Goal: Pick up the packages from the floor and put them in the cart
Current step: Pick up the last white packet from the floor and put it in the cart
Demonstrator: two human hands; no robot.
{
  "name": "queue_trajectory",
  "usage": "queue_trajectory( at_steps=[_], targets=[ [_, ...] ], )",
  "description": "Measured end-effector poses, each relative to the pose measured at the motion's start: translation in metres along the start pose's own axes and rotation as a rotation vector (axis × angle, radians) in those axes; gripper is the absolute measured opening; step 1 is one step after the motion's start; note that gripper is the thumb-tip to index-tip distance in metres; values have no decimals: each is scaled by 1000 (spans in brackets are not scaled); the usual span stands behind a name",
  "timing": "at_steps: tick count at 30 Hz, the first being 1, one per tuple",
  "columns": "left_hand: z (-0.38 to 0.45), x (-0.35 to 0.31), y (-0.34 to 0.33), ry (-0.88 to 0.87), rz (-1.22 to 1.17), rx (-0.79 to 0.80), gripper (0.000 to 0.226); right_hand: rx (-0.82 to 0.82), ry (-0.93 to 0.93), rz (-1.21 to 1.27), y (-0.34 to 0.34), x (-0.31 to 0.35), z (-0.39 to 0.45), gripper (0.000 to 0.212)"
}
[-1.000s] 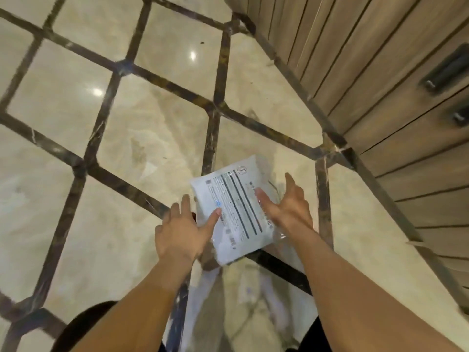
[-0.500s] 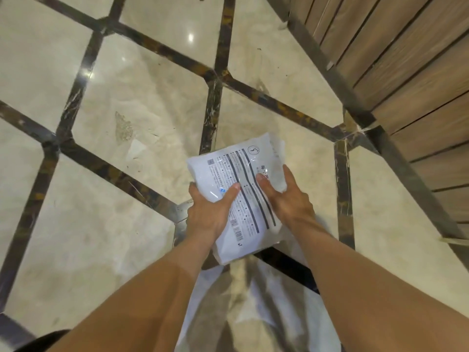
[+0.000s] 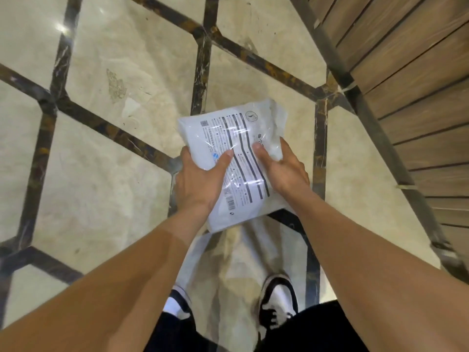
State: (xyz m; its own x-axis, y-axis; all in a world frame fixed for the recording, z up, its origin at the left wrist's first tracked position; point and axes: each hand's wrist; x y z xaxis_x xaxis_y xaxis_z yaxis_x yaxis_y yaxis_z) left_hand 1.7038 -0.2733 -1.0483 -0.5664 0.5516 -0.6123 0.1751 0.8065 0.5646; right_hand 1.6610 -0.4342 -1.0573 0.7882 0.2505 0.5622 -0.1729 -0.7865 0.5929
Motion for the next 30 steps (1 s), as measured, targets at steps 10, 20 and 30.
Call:
queue_trajectory(
  at_steps=[10, 20, 30],
  targets=[
    [-161, -157, 159, -253, 40, 20, 73, -20, 75, 35, 181, 126, -177, 95],
    [-354, -407, 304, -636, 40, 274, 70, -266, 72, 80, 451, 283, -397, 91],
    [-600, -577, 350, -1179, 40, 682, 95, -824, 1, 309, 635, 285, -643, 89]
  ],
)
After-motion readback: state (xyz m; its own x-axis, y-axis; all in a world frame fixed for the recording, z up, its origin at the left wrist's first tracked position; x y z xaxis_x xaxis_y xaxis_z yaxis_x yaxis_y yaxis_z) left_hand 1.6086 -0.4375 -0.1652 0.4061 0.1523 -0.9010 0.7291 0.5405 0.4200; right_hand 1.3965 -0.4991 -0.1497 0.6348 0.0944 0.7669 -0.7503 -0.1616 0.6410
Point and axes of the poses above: each hand's wrist, its own z-axis towards the middle knuckle, its own y-axis out of the back of the hand, x = y × z, and after that the axes turned 6 degrees about -x, right-handed
